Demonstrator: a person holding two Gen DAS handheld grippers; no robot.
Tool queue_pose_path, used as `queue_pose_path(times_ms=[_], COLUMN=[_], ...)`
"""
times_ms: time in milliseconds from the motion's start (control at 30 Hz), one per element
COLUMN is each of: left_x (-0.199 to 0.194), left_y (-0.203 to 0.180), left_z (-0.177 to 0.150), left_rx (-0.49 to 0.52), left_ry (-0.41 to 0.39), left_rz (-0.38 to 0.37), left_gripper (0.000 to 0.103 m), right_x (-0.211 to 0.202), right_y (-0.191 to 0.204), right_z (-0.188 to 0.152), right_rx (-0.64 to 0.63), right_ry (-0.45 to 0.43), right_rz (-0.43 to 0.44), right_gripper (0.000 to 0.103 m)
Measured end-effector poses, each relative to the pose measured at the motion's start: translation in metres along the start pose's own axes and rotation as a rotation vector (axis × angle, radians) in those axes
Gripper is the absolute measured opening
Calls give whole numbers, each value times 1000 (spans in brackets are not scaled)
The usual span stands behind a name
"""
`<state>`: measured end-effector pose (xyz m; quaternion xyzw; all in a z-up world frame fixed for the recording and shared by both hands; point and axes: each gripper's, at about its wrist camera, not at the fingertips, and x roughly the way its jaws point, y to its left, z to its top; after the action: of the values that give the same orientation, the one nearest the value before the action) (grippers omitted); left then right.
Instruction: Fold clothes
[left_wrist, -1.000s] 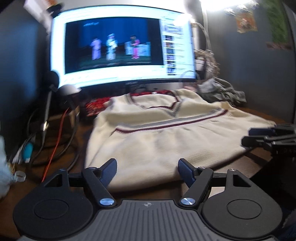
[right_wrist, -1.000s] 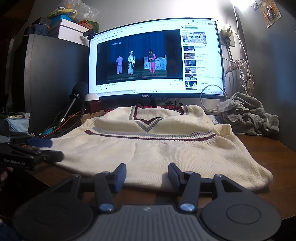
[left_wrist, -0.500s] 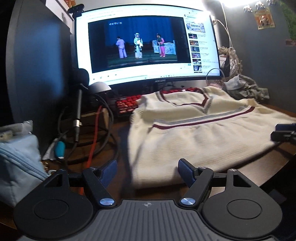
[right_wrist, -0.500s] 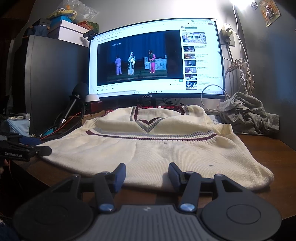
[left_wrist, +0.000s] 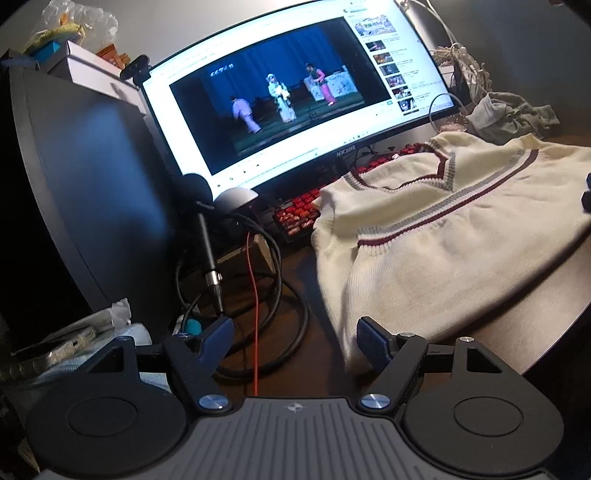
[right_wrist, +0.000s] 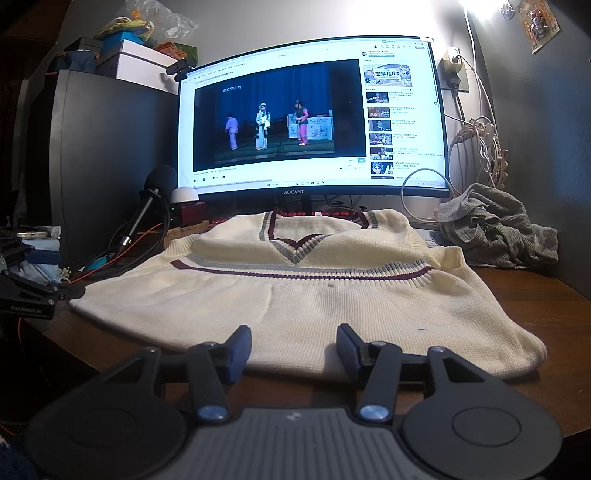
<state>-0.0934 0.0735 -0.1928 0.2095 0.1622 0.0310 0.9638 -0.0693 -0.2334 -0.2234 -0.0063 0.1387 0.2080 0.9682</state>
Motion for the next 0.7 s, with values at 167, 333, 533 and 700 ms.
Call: queue_pose_path(times_ms=[167, 333, 533, 700], left_x=[4, 2, 3, 24], left_y=[-18, -40, -57, -63], left_z=[8, 13, 28, 35], left_rx=[-13, 3, 24, 11], left_ry=[-5, -28, -84, -46], left_rz=[-102, -184, -255, -304], left_gripper=[73, 70, 70, 65], right_x=[0, 1, 0, -1], right_y=[1, 2, 2, -7], right_z=[0, 1, 3, 13], right_rx=[-1, -2, -1, -22], right_ry=[3, 5, 12, 4], right_rz=[0, 0, 1, -63], right_gripper=[53, 54, 54, 47])
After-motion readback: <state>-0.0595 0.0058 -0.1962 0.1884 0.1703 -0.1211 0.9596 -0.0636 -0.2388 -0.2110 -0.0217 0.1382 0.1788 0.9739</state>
